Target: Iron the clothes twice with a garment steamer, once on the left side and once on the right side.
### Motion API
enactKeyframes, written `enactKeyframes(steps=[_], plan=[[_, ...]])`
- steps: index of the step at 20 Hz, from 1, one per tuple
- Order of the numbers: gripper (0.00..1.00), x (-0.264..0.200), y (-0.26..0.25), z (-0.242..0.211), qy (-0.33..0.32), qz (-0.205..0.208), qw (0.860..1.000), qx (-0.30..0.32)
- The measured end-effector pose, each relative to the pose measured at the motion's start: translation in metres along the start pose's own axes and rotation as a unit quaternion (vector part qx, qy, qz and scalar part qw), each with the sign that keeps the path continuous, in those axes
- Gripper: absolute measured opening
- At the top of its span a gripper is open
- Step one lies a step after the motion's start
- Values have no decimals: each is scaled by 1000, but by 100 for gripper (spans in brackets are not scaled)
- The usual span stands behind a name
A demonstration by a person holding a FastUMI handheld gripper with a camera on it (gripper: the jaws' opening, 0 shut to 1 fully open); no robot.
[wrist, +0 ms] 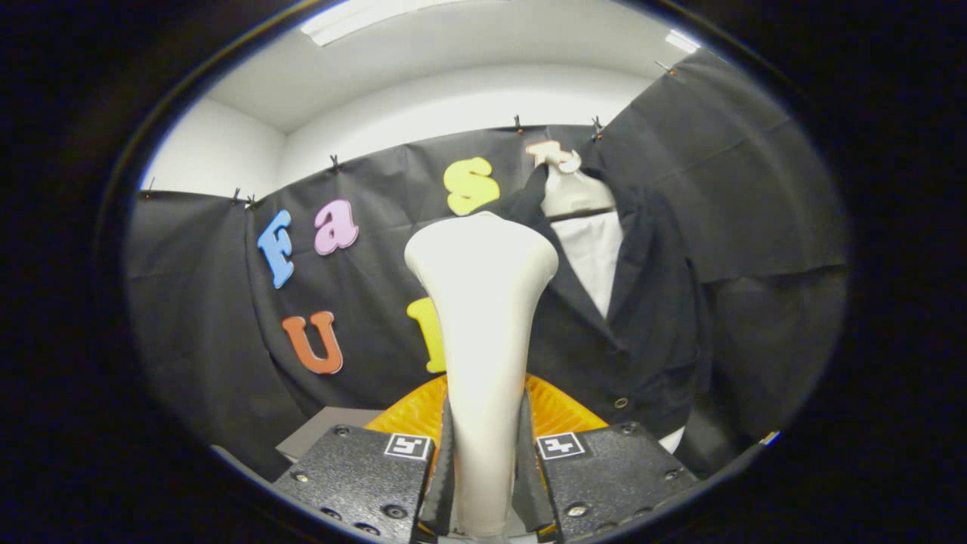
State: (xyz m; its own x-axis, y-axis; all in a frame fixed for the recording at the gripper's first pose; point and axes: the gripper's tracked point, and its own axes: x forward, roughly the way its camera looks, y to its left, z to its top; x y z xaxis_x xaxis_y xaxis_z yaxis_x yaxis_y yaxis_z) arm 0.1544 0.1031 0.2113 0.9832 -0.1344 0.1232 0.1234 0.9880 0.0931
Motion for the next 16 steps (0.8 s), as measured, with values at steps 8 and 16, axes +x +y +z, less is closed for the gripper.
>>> enactKeyframes(steps=[8, 16], plan=[[38, 48, -33, 93, -80, 5, 997, -9], [38, 139, -66, 105, -69, 12, 997, -28]])
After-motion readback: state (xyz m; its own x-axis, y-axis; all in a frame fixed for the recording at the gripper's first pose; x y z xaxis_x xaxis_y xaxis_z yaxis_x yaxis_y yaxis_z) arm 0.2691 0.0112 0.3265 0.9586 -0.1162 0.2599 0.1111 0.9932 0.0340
